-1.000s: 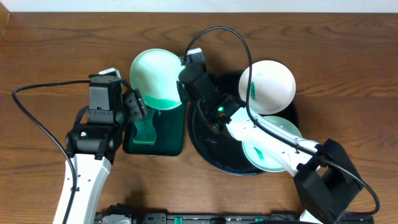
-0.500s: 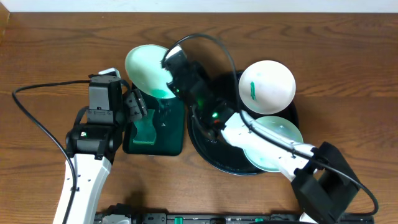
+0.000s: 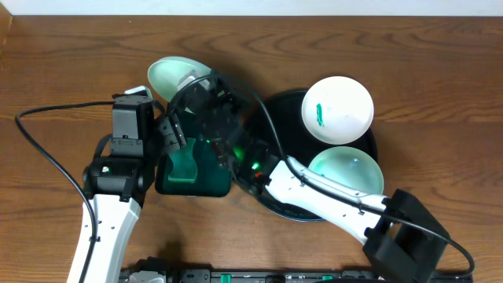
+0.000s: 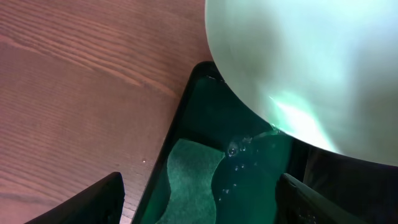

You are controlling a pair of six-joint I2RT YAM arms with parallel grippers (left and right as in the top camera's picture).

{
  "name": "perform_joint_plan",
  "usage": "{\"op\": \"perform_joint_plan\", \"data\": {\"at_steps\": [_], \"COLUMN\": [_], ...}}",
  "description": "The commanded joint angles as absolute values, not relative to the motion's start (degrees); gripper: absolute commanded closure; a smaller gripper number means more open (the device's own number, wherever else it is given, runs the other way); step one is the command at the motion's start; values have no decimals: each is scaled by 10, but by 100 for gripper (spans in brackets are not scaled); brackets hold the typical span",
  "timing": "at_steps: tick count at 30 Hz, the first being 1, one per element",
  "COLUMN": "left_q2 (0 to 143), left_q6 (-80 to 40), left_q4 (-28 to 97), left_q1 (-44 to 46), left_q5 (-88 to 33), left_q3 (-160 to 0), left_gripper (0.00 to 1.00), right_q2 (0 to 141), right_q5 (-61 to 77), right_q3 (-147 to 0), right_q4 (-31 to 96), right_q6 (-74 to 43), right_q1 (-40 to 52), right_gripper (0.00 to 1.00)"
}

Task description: Clean dirty plates on tray and stack at the side

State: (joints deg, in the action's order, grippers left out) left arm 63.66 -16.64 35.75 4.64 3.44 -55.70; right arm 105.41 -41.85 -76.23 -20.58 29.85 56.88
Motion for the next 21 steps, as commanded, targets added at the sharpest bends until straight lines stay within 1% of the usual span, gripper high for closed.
{"op": "perform_joint_plan", "data": {"at_steps": [1,21], "left_q2": [640,640], "left_q6": [-165,-165], "left_q4": [357,357], "left_q1": [45,45], "left_q5": [48,48], "left_q3": [-571,-571], "left_gripper": [22,22], "right_q2": [1052,1052], "right_q5": [-458,-472], "right_q3": [-771,-771], "right_q4": [-223,-238], "right_q6": [336,335], "right_q1": [582,582], "right_gripper": [99,99]}}
